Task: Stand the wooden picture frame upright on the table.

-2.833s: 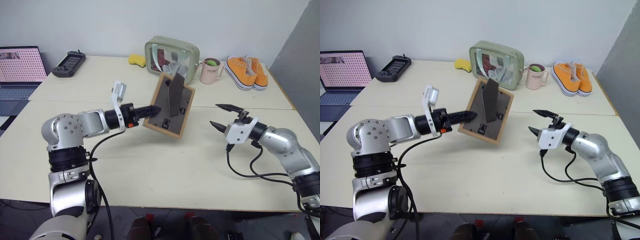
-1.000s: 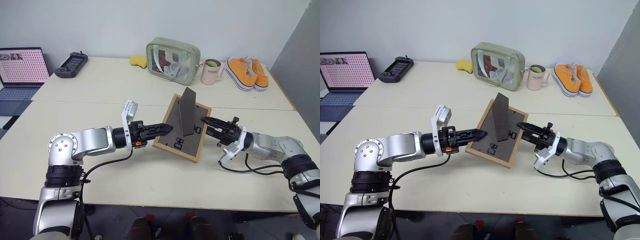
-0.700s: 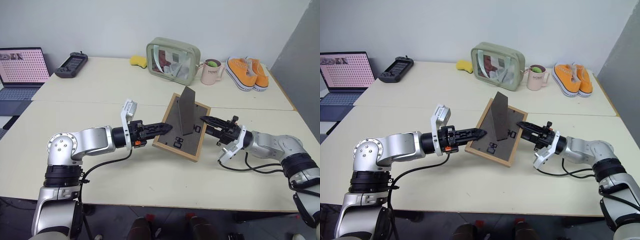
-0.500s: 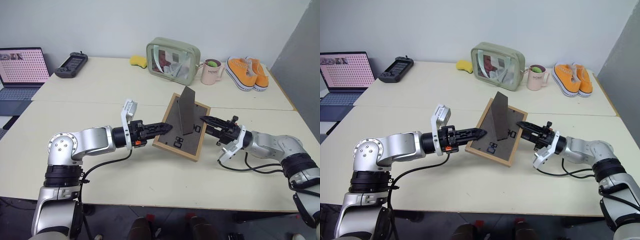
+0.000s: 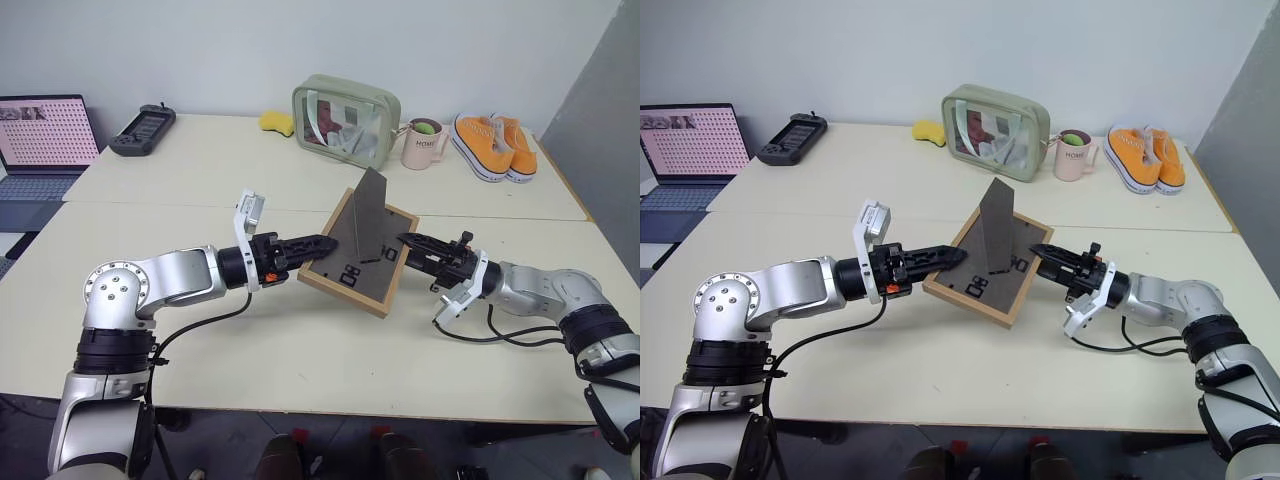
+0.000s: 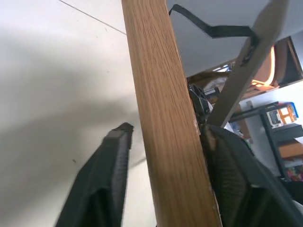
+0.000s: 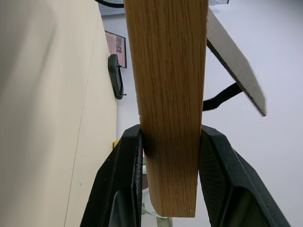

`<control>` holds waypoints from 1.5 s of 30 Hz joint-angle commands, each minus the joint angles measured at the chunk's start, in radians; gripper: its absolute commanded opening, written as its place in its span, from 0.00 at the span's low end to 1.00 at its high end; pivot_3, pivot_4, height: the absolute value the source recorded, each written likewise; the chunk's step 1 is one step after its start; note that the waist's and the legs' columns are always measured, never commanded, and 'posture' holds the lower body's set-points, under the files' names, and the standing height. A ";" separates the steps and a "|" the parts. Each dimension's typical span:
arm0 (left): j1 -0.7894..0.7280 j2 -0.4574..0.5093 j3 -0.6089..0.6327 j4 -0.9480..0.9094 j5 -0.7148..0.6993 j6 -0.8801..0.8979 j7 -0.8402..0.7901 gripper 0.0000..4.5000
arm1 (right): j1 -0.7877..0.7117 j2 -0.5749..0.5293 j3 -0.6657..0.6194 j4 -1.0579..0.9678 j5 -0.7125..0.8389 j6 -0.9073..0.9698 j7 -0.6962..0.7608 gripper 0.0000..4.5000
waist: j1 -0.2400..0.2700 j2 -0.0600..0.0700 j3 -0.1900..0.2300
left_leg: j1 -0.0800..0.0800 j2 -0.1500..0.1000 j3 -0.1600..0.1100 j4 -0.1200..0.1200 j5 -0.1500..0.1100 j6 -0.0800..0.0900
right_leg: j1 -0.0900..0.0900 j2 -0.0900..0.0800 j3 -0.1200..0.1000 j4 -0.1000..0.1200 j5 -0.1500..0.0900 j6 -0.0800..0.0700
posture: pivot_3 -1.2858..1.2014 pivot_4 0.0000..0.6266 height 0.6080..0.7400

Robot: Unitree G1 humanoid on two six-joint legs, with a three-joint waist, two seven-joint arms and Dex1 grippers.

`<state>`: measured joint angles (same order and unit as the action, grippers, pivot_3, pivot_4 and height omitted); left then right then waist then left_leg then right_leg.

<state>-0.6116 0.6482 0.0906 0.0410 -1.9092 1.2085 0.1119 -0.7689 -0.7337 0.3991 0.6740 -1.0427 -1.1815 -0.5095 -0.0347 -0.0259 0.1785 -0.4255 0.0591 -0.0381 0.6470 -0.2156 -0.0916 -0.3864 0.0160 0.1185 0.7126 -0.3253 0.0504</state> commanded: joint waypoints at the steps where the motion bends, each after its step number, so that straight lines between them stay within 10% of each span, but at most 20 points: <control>1: -0.001 0.024 0.023 -0.080 0.026 -0.008 -0.075 0.80 | -0.029 -0.002 -0.015 -0.012 0.033 -0.005 -0.029 0.30 | 0.000 0.000 0.000 | 0.000 0.000 0.000 0.000 0.000 0.000 | 0.000 0.000 0.000 0.000 0.000 0.000 | 0.52 0.24 1.00; 12: 0.244 0.117 0.005 -0.615 1.030 -0.572 -0.331 0.80 | -0.071 0.045 0.007 0.113 0.108 -0.063 0.015 0.30 | -0.008 0.000 0.000 | 0.002 0.001 0.003 -0.002 0.000 0.000 | 0.000 0.000 0.002 -0.001 -0.001 -0.002 | 0.52 0.24 1.00; 19: 0.508 0.059 0.034 -0.722 1.415 -0.719 -0.195 0.80 | -0.151 0.307 -0.013 0.351 0.707 -0.043 0.538 0.30 | -0.035 -0.001 0.000 | 0.009 0.002 0.005 -0.003 -0.002 0.004 | 0.007 0.000 0.002 -0.002 -0.001 -0.003 | 0.52 0.24 1.00; 29: 0.755 -0.094 0.162 -0.849 1.459 -0.655 -0.134 0.80 | -0.041 0.542 -0.163 0.050 1.418 0.779 1.363 0.30 | -0.029 0.000 0.001 | 0.010 0.003 -0.007 -0.003 -0.003 0.004 | 0.015 -0.001 -0.011 -0.003 -0.003 -0.005 | 0.52 0.24 1.00; 45: 0.825 -0.089 0.250 -1.088 1.321 -0.472 -0.146 0.80 | 0.040 0.623 -0.276 -0.008 1.502 1.243 1.587 0.30 | -0.022 0.000 0.001 | 0.009 0.004 -0.013 -0.004 -0.003 0.004 | 0.014 0.001 -0.018 -0.002 -0.006 -0.008 | 0.52 0.24 1.00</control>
<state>0.2249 0.5451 0.3093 -1.0127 -0.5828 0.7374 -0.0328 -0.7191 -0.1285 0.1567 0.7004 0.4323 0.0426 1.0557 -0.0566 -0.0254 0.1798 -0.4164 0.0629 -0.0508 0.6430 -0.2186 -0.0876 -0.3723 0.0169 0.1005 0.7111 -0.3311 0.0417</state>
